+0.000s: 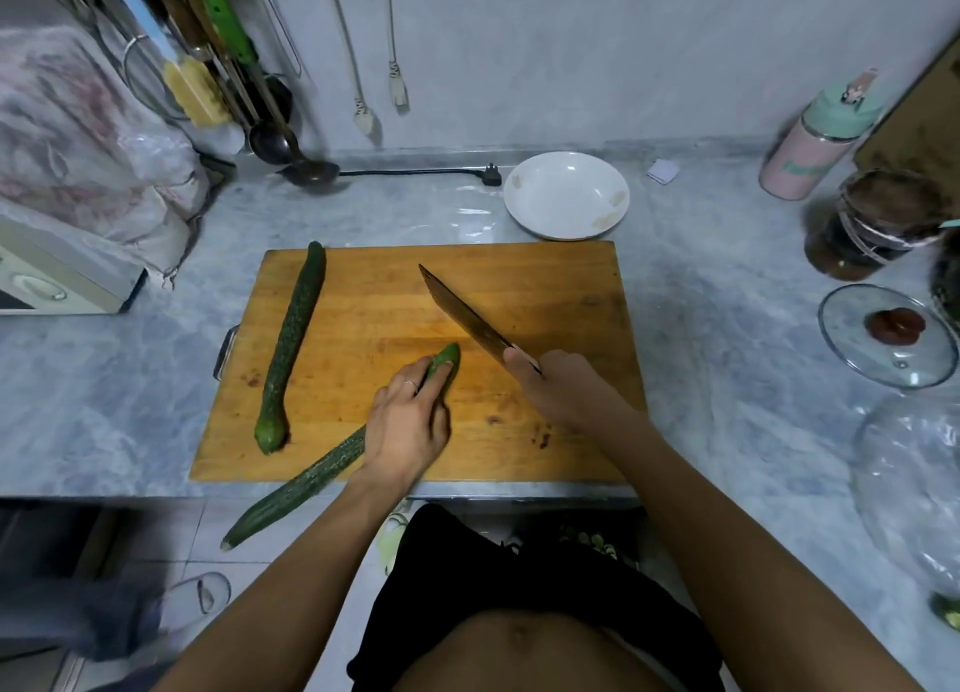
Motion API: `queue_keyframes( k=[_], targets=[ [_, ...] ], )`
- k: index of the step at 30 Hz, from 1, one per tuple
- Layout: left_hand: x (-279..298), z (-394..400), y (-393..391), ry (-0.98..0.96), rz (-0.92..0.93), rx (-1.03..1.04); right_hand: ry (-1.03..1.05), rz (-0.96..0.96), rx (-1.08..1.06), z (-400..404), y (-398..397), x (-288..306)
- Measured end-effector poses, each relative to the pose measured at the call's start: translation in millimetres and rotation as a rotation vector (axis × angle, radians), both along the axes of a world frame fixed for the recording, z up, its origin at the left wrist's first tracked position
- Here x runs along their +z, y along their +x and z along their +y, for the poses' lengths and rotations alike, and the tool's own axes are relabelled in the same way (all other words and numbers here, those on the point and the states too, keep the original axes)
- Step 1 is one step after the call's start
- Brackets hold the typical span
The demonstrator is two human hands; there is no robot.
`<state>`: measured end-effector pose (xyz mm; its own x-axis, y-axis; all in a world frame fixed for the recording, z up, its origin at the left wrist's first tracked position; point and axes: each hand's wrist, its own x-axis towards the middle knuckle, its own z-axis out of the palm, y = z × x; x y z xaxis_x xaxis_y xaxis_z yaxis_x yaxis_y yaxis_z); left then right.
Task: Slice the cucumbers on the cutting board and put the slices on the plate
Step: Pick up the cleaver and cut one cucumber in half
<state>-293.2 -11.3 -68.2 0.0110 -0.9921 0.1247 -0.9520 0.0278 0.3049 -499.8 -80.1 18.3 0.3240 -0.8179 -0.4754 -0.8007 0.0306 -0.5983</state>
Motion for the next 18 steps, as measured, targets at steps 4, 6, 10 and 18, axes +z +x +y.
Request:
queue_keyframes(
  k=[4, 6, 10, 18],
  targets=[
    [-5.7, -10.4, 6.4, -0.003, 0.004, 0.035, -0.009, -0.027, 0.066, 5.1, -2.6, -2.8],
    [-12.2, -10.8, 10.8, -0.021, -0.007, 0.017, -0.003, -0.037, 0.063, 1.1, -1.6, -1.3],
    [-18.3, -11.1, 12.2, -0.071, 0.008, 0.003, -0.079, -0.030, 0.082, 1.1, -1.7, 7.9],
    [-18.5, -16.8, 8.0, -0.172, 0.035, 0.013, -0.145, -0.050, 0.175, 9.7, 14.1, 9.3]
  ],
)
